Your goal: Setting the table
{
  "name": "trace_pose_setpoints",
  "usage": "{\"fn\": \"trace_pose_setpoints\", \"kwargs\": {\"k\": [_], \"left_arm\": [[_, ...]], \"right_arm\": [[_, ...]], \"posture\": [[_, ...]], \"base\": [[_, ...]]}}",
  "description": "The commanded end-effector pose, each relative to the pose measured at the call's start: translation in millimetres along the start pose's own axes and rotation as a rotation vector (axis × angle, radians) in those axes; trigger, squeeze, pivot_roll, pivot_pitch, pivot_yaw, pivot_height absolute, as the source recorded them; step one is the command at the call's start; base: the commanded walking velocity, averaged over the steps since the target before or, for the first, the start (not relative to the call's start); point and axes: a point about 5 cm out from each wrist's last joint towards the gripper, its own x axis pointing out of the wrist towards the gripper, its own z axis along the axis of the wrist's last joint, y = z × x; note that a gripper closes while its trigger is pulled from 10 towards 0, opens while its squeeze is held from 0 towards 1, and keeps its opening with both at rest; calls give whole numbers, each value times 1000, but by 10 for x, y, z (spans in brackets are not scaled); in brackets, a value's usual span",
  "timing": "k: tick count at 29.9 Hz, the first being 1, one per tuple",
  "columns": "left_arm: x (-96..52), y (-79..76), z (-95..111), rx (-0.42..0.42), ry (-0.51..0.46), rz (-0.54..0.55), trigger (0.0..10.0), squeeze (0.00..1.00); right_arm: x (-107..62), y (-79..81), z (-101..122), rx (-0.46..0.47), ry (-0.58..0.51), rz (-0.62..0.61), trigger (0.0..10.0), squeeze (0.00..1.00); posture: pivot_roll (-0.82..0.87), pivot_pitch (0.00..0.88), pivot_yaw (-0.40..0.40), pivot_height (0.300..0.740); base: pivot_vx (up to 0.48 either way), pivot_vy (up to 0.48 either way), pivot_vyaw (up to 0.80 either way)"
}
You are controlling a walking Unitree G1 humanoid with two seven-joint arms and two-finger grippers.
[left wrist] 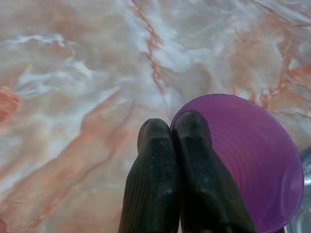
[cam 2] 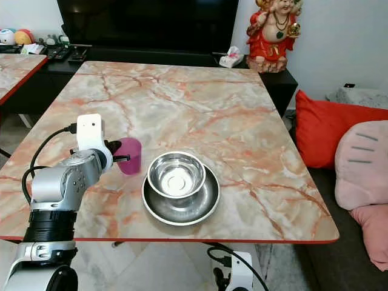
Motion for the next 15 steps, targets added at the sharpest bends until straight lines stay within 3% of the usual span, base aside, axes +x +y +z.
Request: {"fn": "trace_pose_setpoints", "kwargs": {"k": [1,15], "left_arm": [[-25,-11,5,-9,4,-6,10000,0],[-35,-30,-23,-4,18,-8,10000,0]], "right_arm": [[-1,10,-22,-3,15,-2,10000,0],[-2,86,-66,-7,33,13,10000,0]], "posture": [[130,0,-72,740],[125,0,-75,740]], "base": [[0,0,0],[0,0,0]]}}
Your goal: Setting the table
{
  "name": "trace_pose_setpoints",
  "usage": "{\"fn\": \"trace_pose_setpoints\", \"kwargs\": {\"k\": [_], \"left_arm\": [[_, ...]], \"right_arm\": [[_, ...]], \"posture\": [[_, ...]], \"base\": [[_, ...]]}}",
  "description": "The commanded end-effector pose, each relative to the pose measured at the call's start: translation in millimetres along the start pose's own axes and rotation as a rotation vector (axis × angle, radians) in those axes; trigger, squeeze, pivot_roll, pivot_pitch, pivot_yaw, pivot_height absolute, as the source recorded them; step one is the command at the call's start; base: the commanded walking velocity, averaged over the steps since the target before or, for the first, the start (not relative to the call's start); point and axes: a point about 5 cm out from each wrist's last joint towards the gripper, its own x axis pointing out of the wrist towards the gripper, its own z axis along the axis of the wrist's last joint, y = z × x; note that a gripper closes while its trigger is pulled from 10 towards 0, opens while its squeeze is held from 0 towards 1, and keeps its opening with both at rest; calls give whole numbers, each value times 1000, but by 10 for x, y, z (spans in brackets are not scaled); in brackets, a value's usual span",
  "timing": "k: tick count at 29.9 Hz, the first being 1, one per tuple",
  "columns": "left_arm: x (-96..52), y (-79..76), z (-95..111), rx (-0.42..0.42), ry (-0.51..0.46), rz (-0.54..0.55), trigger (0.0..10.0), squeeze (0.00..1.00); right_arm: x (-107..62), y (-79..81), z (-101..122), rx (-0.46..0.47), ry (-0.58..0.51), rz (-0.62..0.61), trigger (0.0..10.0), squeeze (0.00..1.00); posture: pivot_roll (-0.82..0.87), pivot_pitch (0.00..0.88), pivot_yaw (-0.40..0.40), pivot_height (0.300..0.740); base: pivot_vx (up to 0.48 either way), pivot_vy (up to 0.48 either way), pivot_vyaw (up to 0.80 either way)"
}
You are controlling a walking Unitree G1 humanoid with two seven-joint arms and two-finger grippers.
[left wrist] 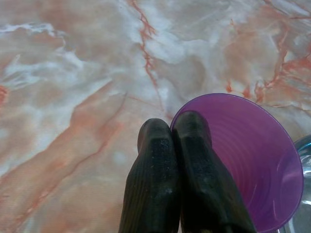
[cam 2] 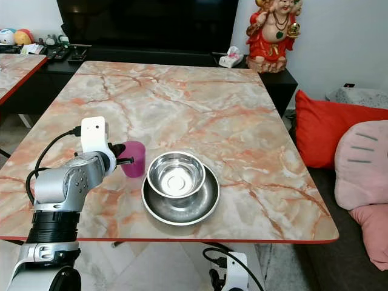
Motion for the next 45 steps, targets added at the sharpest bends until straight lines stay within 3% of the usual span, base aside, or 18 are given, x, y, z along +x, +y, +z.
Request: {"fn": "trace_pose_setpoints", "kwargs": {"k": [1,11,12,13,25,31,32,36,37,43,44,45], "left_arm": [[-31,-15,11,6,-4,-3,10000,0],[-29,-7,4,8,-3,4,10000,0],[-29,-6,3,8,-3,5,10000,31],[-29,-4,2,9,-3,5,10000,286],[-30,-2,-10,7,-3,8,10000,275],[-30,4,-1,6,-7,10,10000,318],[-29,4,-4,6,-7,11,10000,431],[-27,2,-3,7,-8,10,10000,502],[-26,0,-4,7,-9,10,10000,604],[-20,0,-18,7,-8,10,10000,604],[-21,-2,-19,7,-8,9,10000,529],[-22,-2,-19,7,-8,9,10000,529]], "right_arm": [[-5,2,-34,-3,20,-1,10000,0],[4,-9,-4,-5,20,2,10000,0],[5,-10,-1,-6,20,3,10000,0],[5,-12,1,-6,20,3,10000,0],[24,26,58,-18,9,16,10000,0],[20,1,58,-18,7,16,10000,0],[19,-7,60,-17,6,16,10000,0],[17,-30,65,-15,4,14,10000,0],[16,-43,67,-15,3,14,10000,0],[1,-111,55,-16,2,9,10000,0],[-6,-130,40,-16,4,9,10000,0],[-8,-136,34,-16,5,8,10000,0]], "posture": [[123,0,-75,740],[123,0,-73,740],[123,0,-73,740],[123,0,-73,740],[126,0,-74,740],[130,0,-77,740],[128,0,-76,740],[128,0,-76,740],[129,0,-76,740],[130,0,-77,740],[130,0,-77,740],[130,0,-77,740]], "base": [[0,0,0],[0,0,0],[0,0,0],[0,0,0],[0,0,0],[0,0,0],[0,0,0],[0,0,0],[0,0,0],[0,0,0],[0,0,0],[0,0,0]]}}
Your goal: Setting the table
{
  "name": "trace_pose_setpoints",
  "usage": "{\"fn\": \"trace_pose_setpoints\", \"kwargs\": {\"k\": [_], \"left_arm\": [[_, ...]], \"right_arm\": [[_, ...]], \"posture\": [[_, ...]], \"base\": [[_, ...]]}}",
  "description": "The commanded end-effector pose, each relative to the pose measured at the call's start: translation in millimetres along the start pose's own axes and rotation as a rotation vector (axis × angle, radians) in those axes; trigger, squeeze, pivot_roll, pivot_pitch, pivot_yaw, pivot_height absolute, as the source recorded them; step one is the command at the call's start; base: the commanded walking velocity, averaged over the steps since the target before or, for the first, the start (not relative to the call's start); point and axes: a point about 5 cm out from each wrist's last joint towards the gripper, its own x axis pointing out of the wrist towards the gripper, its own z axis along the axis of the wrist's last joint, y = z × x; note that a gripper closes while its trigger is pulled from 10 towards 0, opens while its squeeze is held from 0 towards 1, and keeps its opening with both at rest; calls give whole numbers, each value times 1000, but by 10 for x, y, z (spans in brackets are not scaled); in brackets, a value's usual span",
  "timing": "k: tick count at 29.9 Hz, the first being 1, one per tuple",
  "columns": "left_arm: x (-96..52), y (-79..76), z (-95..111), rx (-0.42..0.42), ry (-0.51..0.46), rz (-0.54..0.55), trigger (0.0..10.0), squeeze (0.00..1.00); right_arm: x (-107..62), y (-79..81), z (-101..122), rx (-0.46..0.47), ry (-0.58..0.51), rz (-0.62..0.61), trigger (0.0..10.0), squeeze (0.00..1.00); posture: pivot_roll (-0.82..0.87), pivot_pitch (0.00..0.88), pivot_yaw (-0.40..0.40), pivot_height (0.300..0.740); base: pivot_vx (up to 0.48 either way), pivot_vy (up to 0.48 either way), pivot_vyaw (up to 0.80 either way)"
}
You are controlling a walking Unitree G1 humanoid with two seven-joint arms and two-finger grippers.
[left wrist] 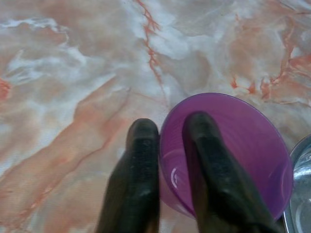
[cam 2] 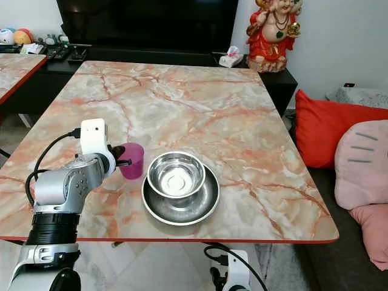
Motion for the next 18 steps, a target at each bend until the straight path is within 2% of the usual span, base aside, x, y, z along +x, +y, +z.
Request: {"fn": "trace_pose_setpoints", "kwargs": {"k": [1,2,3,8,13,18], "left_arm": [[-25,-14,7,2,-13,-1,10000,345],[-25,-15,6,2,-13,-1,10000,345],[-27,-15,9,1,-15,-2,10000,0],[-52,-37,90,-7,-67,-25,10000,0],[-82,-50,178,28,-133,-18,10000,0],[-72,-71,135,31,-109,-38,10000,0]], "right_arm": [[-18,-46,-41,0,8,-7,10000,0],[-19,-47,-44,1,8,-7,10000,0],[-21,-48,-49,1,9,-7,10000,0],[-21,-31,-63,0,12,-5,10000,0],[-10,37,-59,-1,12,3,10000,0],[-6,58,-60,-1,14,5,10000,0]], "posture": [[131,0,-77,740],[131,0,-77,740],[131,0,-77,740],[131,0,-77,740],[133,0,-77,740],[134,0,-77,740]], "base": [[0,0,0],[0,0,0],[0,0,0],[0,0,0],[0,0,0],[0,0,0]]}}
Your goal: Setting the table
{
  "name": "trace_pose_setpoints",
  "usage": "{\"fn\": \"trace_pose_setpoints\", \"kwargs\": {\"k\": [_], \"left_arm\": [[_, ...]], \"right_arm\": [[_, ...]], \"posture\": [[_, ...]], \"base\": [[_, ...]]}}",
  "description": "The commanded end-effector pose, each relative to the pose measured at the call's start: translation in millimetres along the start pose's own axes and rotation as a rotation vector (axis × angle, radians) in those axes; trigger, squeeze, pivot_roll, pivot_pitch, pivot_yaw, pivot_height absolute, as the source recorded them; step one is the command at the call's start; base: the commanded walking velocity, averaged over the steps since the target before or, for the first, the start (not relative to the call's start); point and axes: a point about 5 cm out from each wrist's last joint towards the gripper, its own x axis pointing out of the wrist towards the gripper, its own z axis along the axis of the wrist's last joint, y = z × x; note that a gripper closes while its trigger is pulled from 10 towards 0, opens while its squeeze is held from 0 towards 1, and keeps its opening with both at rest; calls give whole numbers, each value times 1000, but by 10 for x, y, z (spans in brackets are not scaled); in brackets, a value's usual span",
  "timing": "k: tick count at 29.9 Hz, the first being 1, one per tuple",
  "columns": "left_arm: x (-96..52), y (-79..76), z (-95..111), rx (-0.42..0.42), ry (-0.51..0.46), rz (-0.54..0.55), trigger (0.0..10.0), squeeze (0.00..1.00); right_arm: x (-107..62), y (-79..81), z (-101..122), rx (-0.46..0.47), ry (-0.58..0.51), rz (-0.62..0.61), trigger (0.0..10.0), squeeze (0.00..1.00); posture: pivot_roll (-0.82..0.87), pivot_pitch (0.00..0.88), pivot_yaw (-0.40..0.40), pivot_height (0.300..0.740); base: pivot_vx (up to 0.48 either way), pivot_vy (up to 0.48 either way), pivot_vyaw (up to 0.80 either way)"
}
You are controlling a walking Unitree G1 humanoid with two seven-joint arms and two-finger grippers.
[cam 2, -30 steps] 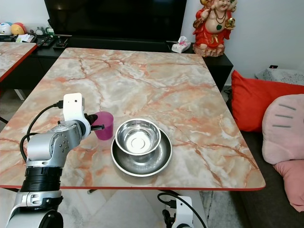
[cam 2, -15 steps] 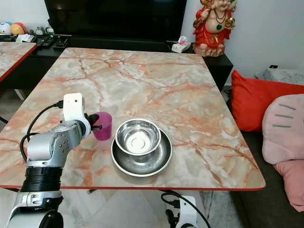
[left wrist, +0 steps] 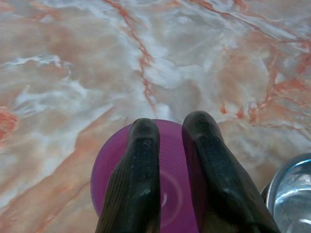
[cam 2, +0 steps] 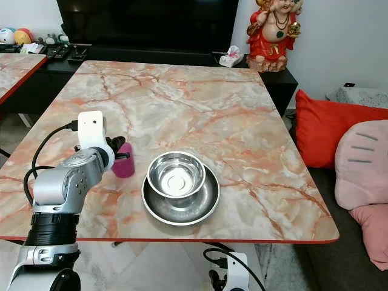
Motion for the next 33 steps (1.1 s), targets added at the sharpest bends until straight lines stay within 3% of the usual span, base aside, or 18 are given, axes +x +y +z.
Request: {"fn": "trace_pose_setpoints", "kwargs": {"k": [1,6,11,12,14,16,17,19,20,22,27,33], "left_arm": [[-19,-21,-11,13,-7,-11,10000,0],[-21,-22,-30,11,-7,-10,10000,0],[-34,-38,47,9,-73,-25,10000,0],[-59,-70,146,34,-189,-62,10000,0],[-105,-104,226,75,-325,-96,10000,0],[-184,-166,252,179,-448,-154,10000,0],[-184,-166,252,179,-448,-154,10000,0],[-230,-149,121,274,-530,-139,10000,0],[-230,-149,121,274,-530,-139,10000,0],[-222,-113,27,360,-558,-133,10000,0],[-235,-76,17,377,-617,-153,10000,0],[-188,-110,5,412,-662,-183,10000,0]], "right_arm": [[0,-3,-3,-7,2,-6,10000,0],[-2,28,-29,-9,9,-4,10000,0],[-3,43,-45,-9,13,-5,10000,0],[-3,36,-41,-10,12,-9,10000,0],[-4,10,-31,-16,8,-24,10000,0],[-8,-51,-8,-11,-2,-48,10000,0],[-8,-51,-8,-11,-2,-48,10000,0],[-36,-227,14,7,-14,-93,10000,0],[-36,-227,14,7,-14,-93,10000,0],[-67,-342,-2,34,-20,-121,10000,0],[-89,-382,-37,56,-29,-152,10000,0],[-73,-322,-30,78,-37,-164,10000,0]], "posture": [[133,0,-77,740],[133,0,-78,740],[133,0,-79,740],[135,0,-80,740],[136,0,-80,740],[129,0,-81,740],[129,0,-81,740],[130,0,-81,740],[130,0,-81,740],[121,0,-75,740],[113,0,-49,740],[98,0,-29,740]], "base": [[0,0,0],[0,0,0],[0,0,0],[0,0,0],[0,0,0],[0,0,0],[0,0,0],[0,0,0],[0,0,0],[0,0,0],[0,0,0],[0,0,0]]}}
